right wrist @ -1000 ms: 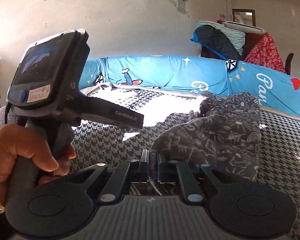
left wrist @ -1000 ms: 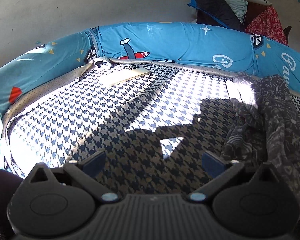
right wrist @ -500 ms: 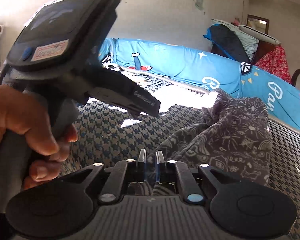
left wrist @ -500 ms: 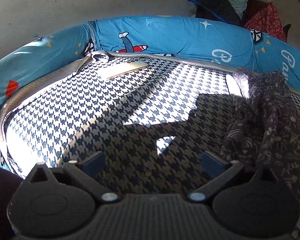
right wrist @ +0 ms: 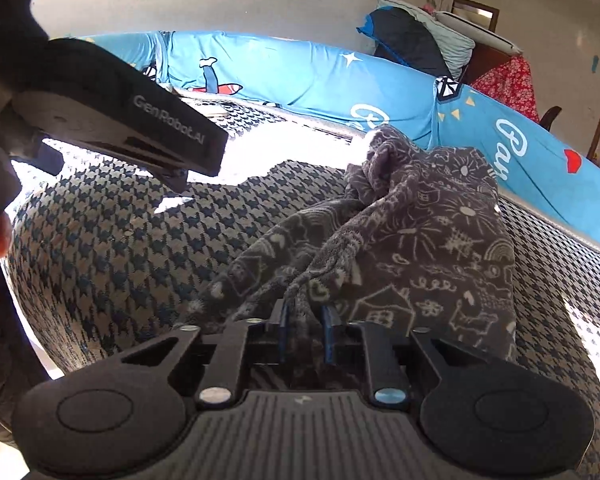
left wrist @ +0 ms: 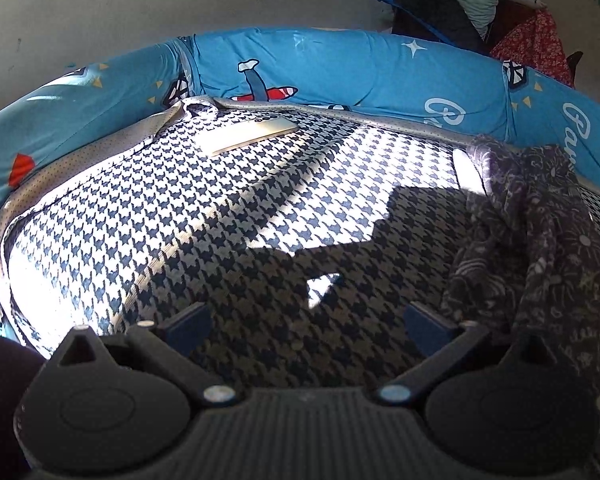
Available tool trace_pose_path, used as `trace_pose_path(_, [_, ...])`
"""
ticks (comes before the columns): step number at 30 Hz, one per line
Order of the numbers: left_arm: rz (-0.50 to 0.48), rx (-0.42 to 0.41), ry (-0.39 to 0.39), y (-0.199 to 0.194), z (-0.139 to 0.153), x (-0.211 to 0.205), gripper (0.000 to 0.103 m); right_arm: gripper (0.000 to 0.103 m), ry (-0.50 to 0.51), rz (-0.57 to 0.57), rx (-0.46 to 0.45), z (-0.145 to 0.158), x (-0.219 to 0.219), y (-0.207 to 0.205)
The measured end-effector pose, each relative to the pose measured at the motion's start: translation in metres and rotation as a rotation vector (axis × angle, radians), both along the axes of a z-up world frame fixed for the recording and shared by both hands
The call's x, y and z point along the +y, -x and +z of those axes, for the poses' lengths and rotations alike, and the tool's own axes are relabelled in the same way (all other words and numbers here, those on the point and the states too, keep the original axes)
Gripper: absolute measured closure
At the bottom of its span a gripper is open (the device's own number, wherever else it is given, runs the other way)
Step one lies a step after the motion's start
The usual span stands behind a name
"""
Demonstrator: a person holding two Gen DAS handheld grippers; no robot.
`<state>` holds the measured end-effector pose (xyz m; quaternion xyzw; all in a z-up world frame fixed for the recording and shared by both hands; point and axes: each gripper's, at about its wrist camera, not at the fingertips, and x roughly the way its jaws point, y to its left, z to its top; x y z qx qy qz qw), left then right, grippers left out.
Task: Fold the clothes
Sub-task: 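Move the open right gripper over the jacket toward the left gripper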
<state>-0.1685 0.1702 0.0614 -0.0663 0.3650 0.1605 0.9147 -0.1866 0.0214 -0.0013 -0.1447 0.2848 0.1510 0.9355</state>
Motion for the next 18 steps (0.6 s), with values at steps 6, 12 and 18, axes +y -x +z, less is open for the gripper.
trace_pose_path(6, [0.019,-0.058,-0.021,0.006,0.009,0.001,0.0,0.095,-0.121,0.048,-0.033,0.025,0.001,0.01])
trace_pose_path(12, [0.019,-0.035,-0.016,0.003,0.005,0.0,0.0,0.094,-0.141,0.156,-0.013,0.025,0.014,0.004])
trace_pose_path(18, [-0.028,-0.015,-0.017,-0.001,0.0,-0.01,0.0,0.084,-0.114,0.178,0.033,-0.006,0.015,-0.004])
